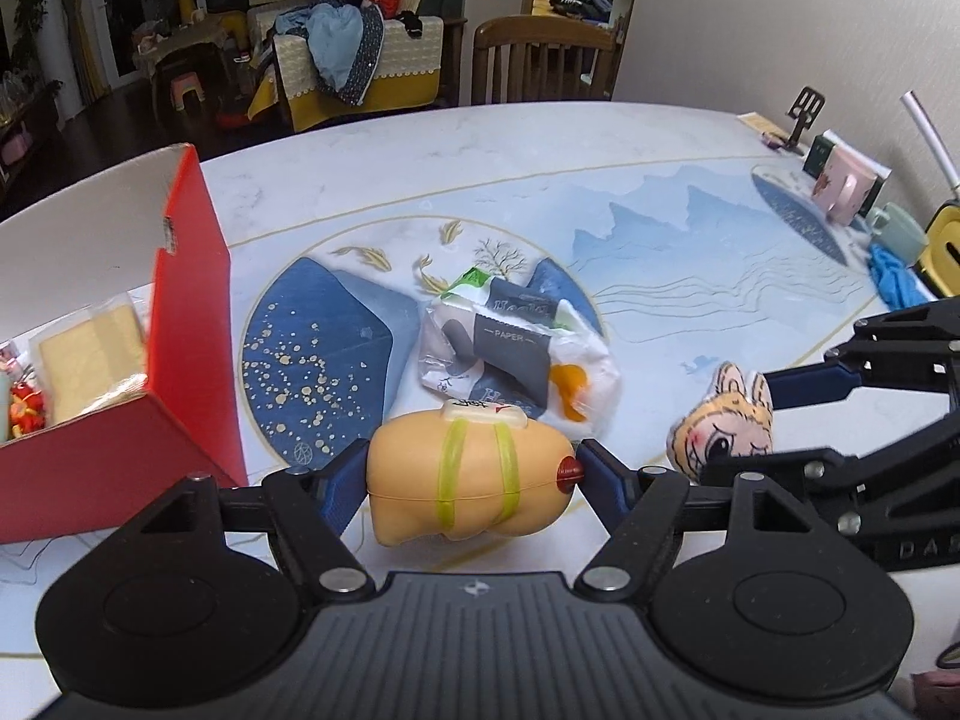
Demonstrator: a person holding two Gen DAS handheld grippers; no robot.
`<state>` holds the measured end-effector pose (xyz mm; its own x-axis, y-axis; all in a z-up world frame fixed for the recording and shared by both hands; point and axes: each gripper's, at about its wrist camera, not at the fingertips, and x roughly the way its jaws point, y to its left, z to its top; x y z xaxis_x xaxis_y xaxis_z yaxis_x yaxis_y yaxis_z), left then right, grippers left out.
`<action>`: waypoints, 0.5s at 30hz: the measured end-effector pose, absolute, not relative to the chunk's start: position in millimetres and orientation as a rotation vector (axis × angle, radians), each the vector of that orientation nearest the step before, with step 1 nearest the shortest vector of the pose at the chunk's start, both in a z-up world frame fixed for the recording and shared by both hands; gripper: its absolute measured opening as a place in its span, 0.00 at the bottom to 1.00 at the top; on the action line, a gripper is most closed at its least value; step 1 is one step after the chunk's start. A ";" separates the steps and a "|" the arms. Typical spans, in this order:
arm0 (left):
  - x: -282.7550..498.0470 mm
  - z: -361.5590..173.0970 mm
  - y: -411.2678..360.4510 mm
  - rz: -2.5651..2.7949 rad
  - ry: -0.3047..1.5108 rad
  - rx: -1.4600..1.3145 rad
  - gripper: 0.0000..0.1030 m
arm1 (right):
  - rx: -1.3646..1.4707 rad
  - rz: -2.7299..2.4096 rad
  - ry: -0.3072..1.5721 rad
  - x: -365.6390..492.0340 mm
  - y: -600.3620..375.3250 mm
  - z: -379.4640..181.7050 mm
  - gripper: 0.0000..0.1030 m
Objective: Organize objects
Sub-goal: 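Lift and carry the bunny plush and pig toy over the red box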
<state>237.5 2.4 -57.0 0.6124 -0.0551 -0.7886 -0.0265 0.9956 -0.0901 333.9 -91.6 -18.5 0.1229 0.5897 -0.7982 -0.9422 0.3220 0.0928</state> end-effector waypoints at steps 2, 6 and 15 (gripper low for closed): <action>230.8 -48.4 4.6 -0.029 0.903 -0.112 0.72 | -0.495 1.195 0.853 330.5 -91.2 -9.4 0.47; 219.2 -31.9 10.6 -0.037 0.875 -0.109 0.72 | -0.491 1.213 0.831 321.5 -86.9 8.8 0.47; 196.0 3.3 49.8 -0.025 0.816 -0.117 0.72 | -0.522 1.264 0.772 295.8 -54.2 37.3 0.47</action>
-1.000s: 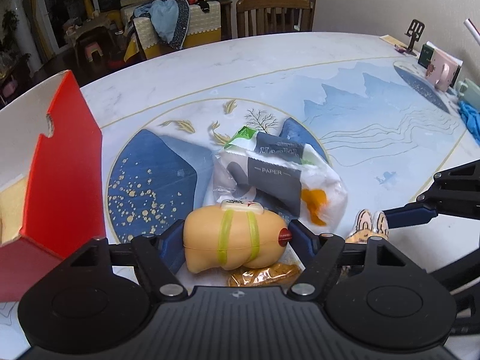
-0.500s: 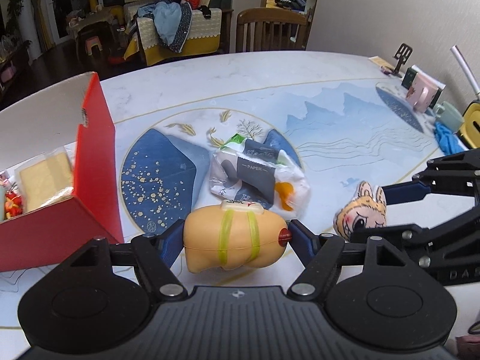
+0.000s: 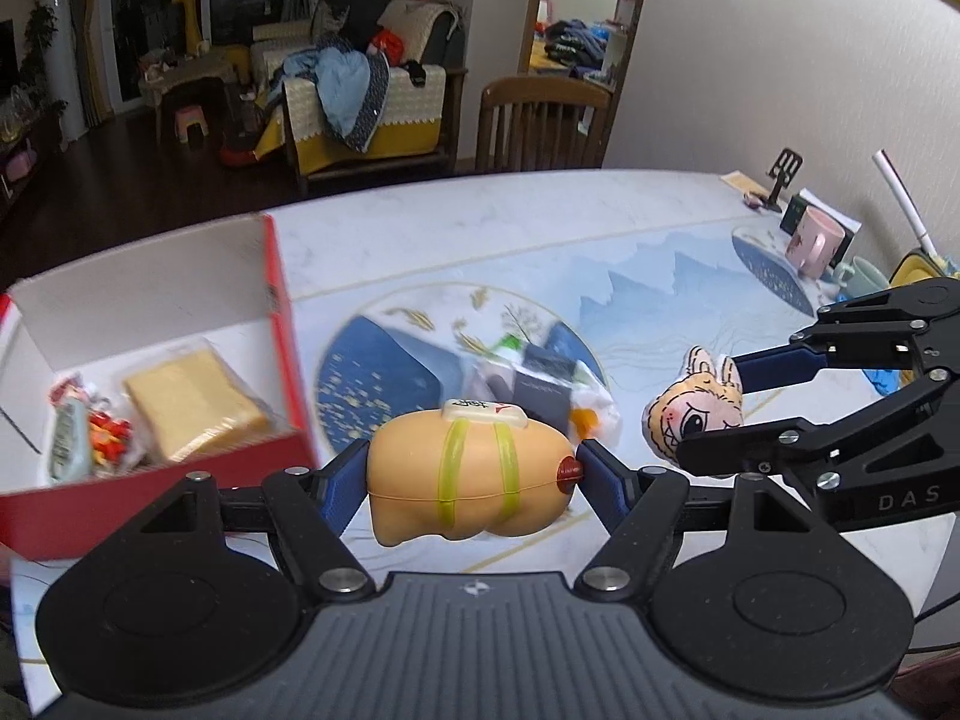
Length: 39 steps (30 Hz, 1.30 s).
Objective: Organize objects
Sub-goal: 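Lift and carry the bunny plush and pig toy over the red box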
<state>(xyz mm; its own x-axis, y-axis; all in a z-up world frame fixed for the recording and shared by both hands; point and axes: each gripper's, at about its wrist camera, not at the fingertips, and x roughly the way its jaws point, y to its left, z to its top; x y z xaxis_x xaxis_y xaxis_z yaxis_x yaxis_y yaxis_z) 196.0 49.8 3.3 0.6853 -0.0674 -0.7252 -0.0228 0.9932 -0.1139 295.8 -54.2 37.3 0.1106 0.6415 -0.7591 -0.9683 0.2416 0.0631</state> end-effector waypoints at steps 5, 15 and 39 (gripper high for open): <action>183.1 16.7 81.2 0.000 0.793 -0.113 0.72 | -0.538 1.296 0.757 277.7 -23.6 43.6 0.47; 166.4 20.7 160.6 0.088 0.793 -0.118 0.72 | -0.587 1.351 0.719 239.8 48.9 45.1 0.47; 249.1 -28.0 291.6 0.261 0.868 -0.017 0.72 | -0.616 1.278 0.811 217.4 186.4 -1.5 0.47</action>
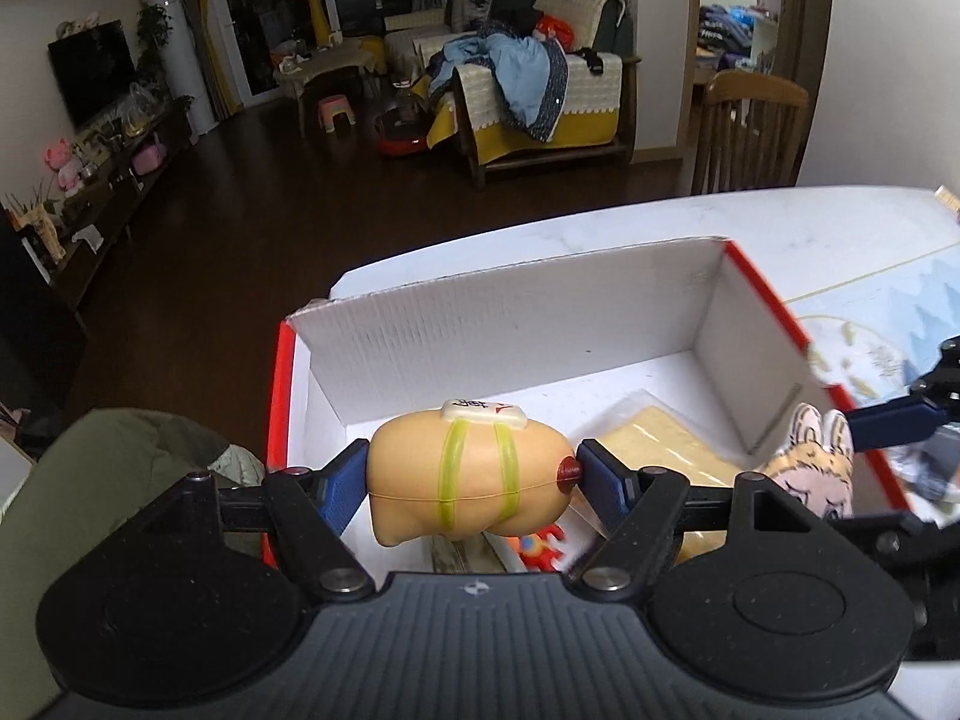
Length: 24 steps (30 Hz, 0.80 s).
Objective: Organize objects
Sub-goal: 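Lift and carry the bunny plush and pig toy over the red box, then lower into the box and open both tools to release plush and pig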
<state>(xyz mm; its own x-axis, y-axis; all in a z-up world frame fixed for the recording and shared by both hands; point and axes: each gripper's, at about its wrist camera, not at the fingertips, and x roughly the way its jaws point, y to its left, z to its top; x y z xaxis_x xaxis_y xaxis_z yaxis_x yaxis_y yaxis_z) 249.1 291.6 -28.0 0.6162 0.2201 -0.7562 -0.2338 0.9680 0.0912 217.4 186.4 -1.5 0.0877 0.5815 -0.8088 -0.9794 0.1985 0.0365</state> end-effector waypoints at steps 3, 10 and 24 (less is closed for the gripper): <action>264.9 -35.9 296.7 0.266 0.886 -0.016 0.72 | -0.624 1.277 0.817 215.7 197.8 -8.1 0.47; 292.0 -52.3 304.5 0.296 0.916 -0.022 0.72 | -0.645 1.269 0.842 209.0 213.4 -25.8 0.48; 317.6 -74.4 306.2 0.301 1.048 -0.038 0.72 | -0.685 1.276 0.885 205.1 229.5 -44.9 0.51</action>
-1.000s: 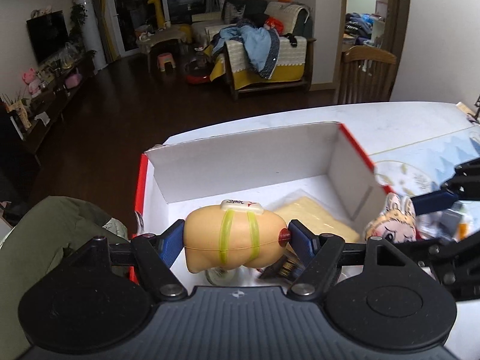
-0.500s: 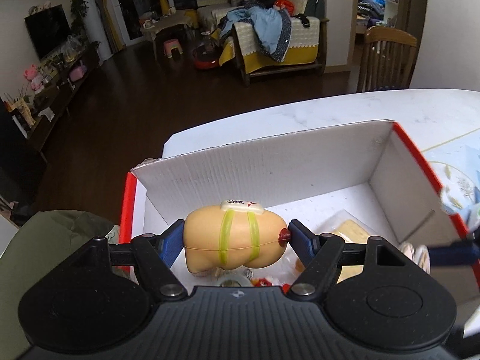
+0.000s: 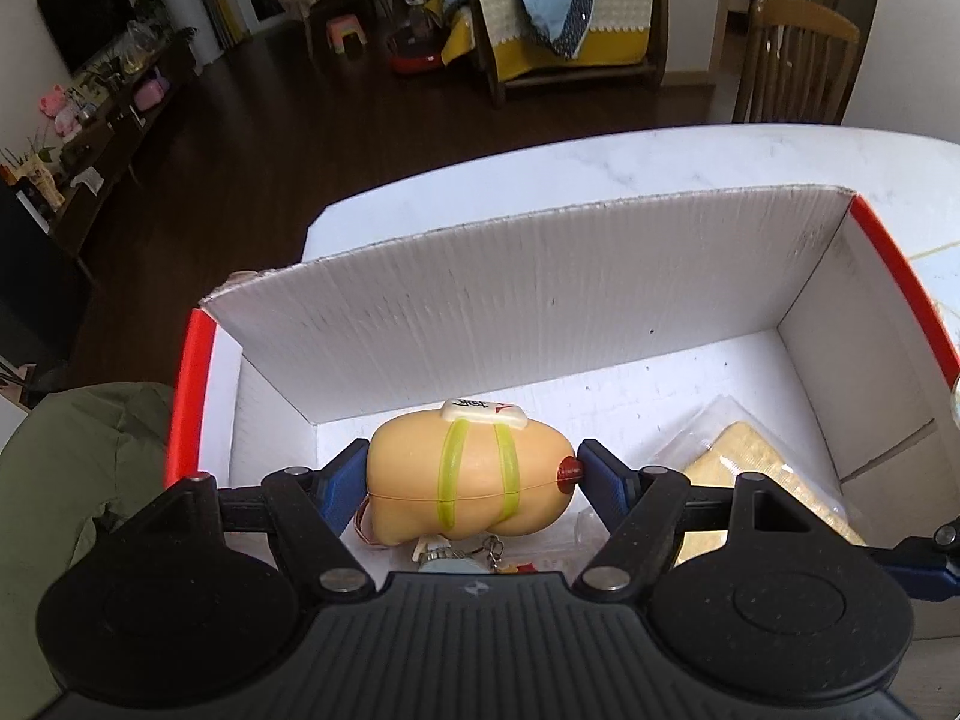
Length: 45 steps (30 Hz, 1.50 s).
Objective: Organize objects
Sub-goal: 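Lower into the box and open both tools to release plush and pig, then withdraw both tools from the box back over the table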
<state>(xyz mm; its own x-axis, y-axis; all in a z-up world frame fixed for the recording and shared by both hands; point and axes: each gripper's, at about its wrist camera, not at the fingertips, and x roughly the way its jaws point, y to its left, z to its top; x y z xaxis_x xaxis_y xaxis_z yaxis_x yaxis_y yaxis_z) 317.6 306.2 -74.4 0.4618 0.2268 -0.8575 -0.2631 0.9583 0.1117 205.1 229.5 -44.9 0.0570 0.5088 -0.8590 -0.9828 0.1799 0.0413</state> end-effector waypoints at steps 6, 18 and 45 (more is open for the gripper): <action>319.3 -77.4 305.4 0.289 1.086 -0.048 0.72 | -0.694 1.292 0.882 201.3 224.8 -45.2 0.62; 304.0 -68.1 308.4 0.299 1.029 -0.129 0.83 | -0.636 1.321 0.832 204.5 194.3 -14.9 0.68; 225.9 29.0 207.3 0.139 0.782 -0.164 0.84 | -0.466 1.363 0.743 254.0 65.0 61.1 0.85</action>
<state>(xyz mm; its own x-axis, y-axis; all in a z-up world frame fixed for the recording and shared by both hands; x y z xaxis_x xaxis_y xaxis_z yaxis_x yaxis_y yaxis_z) 225.9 207.3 29.0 0.7016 0.0640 -0.7097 -0.1854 0.9781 -0.0951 254.0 65.0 61.1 0.0367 0.7013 -0.7120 -0.9783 0.1706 0.1176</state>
